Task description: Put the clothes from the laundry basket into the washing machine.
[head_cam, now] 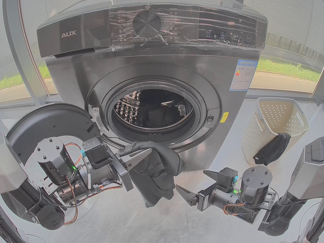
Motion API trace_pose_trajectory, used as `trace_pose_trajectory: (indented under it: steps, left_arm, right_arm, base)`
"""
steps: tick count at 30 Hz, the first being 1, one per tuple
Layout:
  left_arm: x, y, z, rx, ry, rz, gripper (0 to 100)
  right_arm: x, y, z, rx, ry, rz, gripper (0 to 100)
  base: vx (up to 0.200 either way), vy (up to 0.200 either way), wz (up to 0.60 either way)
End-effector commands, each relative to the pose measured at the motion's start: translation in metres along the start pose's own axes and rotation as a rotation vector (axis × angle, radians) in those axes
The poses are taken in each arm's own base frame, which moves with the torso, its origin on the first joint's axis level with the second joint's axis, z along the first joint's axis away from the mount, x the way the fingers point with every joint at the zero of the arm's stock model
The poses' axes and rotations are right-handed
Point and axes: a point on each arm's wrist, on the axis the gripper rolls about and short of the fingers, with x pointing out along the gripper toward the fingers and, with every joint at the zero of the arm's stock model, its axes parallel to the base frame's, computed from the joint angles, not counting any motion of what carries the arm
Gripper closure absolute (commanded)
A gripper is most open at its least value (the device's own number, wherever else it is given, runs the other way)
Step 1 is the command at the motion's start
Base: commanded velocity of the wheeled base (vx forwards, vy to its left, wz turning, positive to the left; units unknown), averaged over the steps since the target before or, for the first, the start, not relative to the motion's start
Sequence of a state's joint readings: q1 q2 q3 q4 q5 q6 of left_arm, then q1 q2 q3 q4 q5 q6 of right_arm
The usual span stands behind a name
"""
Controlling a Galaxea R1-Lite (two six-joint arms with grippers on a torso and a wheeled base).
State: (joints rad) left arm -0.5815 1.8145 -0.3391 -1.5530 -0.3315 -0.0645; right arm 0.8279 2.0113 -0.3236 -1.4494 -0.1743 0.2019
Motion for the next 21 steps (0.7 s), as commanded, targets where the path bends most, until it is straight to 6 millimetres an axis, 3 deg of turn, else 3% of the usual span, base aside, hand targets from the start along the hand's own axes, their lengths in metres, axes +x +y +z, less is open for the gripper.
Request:
trace_pose_trajectory:
  steps: [1, 11, 21]
  left_arm:
    - [0.002, 0.001, 0.002, 0.001, -0.012, 0.001, 100]
    - [0.004, 0.001, 0.002, -0.007, -0.015, 0.001, 100]
    - [0.006, 0.002, 0.002, -0.006, -0.019, 0.0, 100]
  right_arm:
    - [0.002, -0.003, -0.002, 0.001, 0.007, -0.011, 0]
    - [0.002, -0.003, -0.003, 0.002, 0.01, -0.011, 0]
    - [0.003, 0.004, -0.03, -0.022, 0.121, 0.061, 0]
  base:
    - [0.0, 0.0, 0.0]
    - [0.0, 0.0, 0.0]
    - [0.0, 0.0, 0.0]
